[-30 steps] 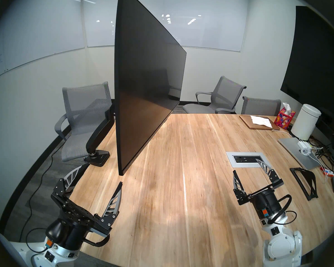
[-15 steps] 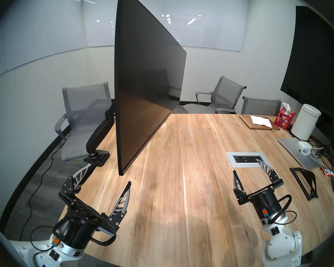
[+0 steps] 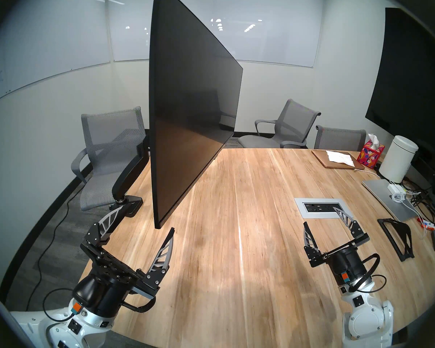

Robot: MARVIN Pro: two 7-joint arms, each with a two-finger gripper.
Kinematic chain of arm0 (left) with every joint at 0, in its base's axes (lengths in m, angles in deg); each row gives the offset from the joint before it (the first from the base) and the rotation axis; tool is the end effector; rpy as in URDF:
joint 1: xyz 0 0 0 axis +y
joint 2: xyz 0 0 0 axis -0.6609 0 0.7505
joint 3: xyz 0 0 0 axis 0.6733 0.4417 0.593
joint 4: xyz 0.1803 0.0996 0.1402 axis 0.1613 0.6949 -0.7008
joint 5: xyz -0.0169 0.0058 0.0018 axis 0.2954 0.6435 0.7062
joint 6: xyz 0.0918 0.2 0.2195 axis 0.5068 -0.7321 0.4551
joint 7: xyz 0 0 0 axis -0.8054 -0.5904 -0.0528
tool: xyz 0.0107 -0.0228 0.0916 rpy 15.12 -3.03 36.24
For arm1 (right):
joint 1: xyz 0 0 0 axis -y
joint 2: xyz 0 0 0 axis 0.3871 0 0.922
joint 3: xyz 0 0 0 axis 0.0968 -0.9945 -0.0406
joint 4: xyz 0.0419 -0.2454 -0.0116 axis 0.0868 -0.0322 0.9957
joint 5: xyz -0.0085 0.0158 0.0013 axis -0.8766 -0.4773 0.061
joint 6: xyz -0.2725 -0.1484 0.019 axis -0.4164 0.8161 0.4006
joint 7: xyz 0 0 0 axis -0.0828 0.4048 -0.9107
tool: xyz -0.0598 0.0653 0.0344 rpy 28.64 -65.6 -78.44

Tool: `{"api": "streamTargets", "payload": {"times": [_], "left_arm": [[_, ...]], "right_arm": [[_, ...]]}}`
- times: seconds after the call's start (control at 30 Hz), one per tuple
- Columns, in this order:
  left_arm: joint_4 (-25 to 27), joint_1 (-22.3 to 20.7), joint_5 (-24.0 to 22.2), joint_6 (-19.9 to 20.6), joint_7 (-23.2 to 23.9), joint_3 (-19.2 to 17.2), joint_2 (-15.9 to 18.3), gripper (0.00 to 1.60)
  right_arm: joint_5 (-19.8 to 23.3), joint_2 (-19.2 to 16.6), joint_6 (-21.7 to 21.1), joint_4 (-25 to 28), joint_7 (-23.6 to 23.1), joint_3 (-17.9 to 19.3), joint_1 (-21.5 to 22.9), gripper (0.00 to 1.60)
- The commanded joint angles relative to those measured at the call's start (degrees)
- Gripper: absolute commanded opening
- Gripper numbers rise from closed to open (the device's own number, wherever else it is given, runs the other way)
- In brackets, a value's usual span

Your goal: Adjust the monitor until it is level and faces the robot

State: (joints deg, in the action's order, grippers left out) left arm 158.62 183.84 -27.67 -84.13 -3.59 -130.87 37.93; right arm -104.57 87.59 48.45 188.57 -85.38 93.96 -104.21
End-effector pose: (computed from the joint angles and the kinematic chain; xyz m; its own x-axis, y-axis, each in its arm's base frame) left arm 0.1740 -0.0201 -0.1906 -0.5954 -0.0474 0.8020 -0.3589 -0.8774 -0.3183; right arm 0.2407 -0.0800 -0.2262 -0.3447 0.7163 0.6067 -0.0392 -0.6567 0.7531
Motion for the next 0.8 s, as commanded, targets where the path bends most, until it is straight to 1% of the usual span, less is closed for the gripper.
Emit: {"api": "streamTargets", "payload": {"times": [0.0,0.17,0.37,0.6,0.77], "left_arm": [[0.71,-2.52,0.05,0.33,0.52,0.34,-0.8,1.6],[0.89,-4.07,-0.67,1.08,1.38,0.99,-1.07,1.6],[1.28,-7.55,-2.74,2.61,3.09,2.61,-1.74,1.6],[1.15,-11.65,-4.79,3.97,5.16,5.23,-3.46,1.6],[1.21,-13.3,-5.88,4.42,5.68,6.67,-4.85,1.6]], "right_arm": [[0.38,0.1,0.08,1.22,0.17,-0.01,0.11,1.6],[0.38,0.1,0.08,1.22,0.17,-0.01,0.11,1.6],[0.37,0.1,0.09,1.2,0.18,-0.01,0.12,1.6],[0.37,0.1,0.09,1.2,0.18,-0.01,0.12,1.6],[0.37,0.1,0.09,1.21,0.18,-0.01,0.12,1.6]]}}
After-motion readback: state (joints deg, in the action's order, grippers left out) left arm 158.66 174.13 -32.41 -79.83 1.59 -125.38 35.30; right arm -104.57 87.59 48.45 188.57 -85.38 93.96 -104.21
